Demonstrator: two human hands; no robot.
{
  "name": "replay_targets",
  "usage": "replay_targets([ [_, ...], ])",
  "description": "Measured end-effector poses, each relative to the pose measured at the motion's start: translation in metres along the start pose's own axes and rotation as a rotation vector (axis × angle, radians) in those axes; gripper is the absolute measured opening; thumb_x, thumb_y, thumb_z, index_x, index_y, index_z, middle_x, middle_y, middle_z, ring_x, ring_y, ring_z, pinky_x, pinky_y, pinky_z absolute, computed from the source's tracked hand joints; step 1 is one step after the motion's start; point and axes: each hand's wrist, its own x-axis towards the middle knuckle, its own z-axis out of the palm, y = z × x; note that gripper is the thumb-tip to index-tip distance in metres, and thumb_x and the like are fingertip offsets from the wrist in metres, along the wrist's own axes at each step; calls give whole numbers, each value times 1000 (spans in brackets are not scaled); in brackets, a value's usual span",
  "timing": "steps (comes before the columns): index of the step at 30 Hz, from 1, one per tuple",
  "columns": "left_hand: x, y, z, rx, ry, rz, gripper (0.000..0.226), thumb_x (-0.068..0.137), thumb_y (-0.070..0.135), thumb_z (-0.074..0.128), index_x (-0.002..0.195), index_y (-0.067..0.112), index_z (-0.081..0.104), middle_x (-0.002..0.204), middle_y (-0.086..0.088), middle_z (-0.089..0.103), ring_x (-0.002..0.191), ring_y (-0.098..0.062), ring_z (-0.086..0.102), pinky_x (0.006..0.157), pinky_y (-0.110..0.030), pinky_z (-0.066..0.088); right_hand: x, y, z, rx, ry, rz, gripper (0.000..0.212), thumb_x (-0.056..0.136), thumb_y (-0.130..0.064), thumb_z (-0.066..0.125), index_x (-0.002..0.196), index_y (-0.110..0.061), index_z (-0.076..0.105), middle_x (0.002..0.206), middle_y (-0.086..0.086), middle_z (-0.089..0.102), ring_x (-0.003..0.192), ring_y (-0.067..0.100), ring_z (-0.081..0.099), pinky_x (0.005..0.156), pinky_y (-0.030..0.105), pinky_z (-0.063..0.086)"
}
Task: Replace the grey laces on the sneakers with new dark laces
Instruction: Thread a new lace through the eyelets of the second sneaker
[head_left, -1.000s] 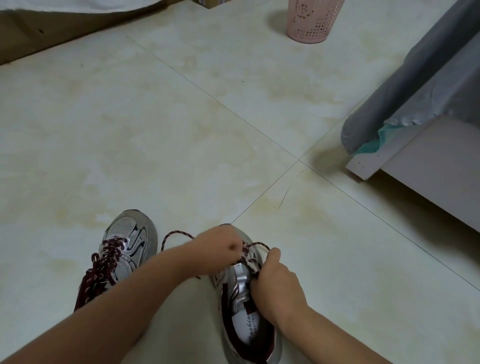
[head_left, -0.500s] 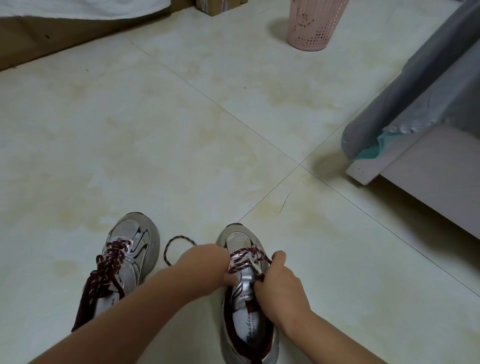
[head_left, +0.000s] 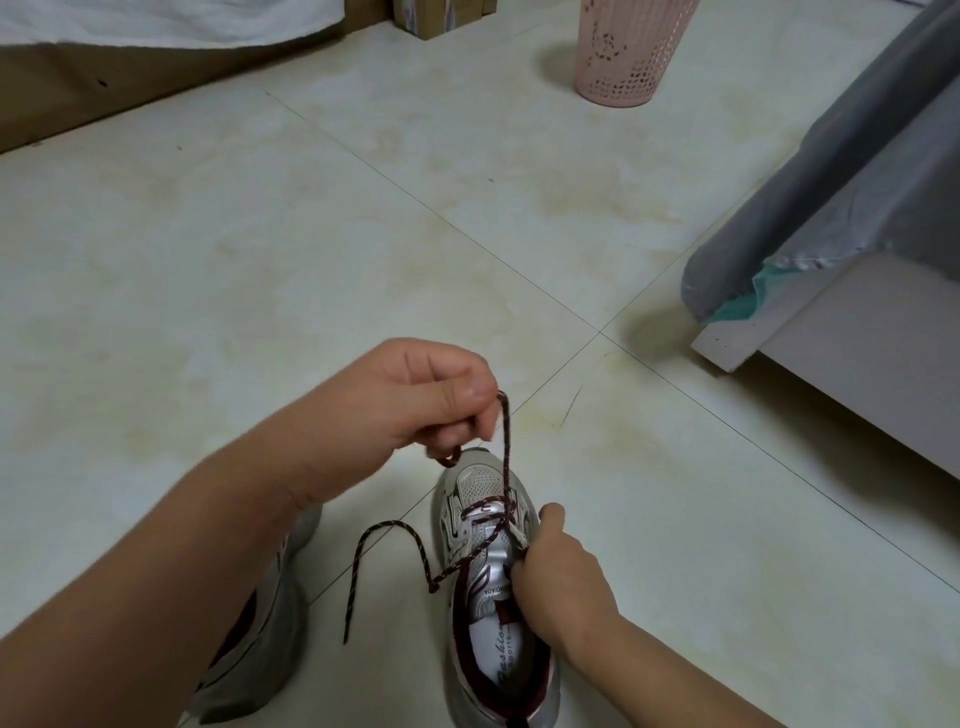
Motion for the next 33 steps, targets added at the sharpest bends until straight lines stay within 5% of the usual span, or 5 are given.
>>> replay_targets([
  [5, 16, -29, 22, 335, 118, -44, 20, 76, 42, 57, 67, 29, 69, 76, -16, 64, 68, -23, 55, 71, -32, 44, -6, -8, -20, 96, 15, -298, 54, 83, -31, 59, 131, -27, 36, 116, -2, 48, 109, 13, 48, 87, 24, 42],
  [12, 8, -84, 43, 575, 538, -396, 52, 83, 40, 63, 126, 20, 41, 118, 4, 39, 100, -14, 52, 87, -29, 43, 13, -9, -58, 760, 76, -140, 30, 93, -4, 42, 65, -10, 52, 58, 15, 53, 44, 10, 43, 44, 14, 34],
  [18, -23, -123, 57, 757, 133, -647, 36, 89, 46, 48, 65, 23, 36, 71, 6, 42, 65, -8, 40, 59, -21, 33, 40, 25, -47, 649, 54, 199, 10, 93, -9, 42, 101, -5, 46, 86, 16, 56, 68, 25, 50, 62, 33, 43],
  [22, -19, -119, 49, 773, 101, -515, 41, 93, 31, 45, 59, 19, 27, 60, 4, 34, 55, -7, 28, 53, -22, 25, 24, 16, -36, 205, 169, 117, 59, 88, -24, 54, 139, -13, 27, 126, 14, 40, 116, 31, 43, 95, 35, 38],
  [33, -18, -86, 7, 205, 6, -444, 24, 73, 34, 53, 68, 15, 67, 84, -7, 68, 79, -9, 59, 84, -25, 45, -2, -15, 4, -76, -34, -24, 21, 90, -4, 26, 106, -12, 37, 114, 13, 58, 103, 32, 55, 72, 32, 36],
])
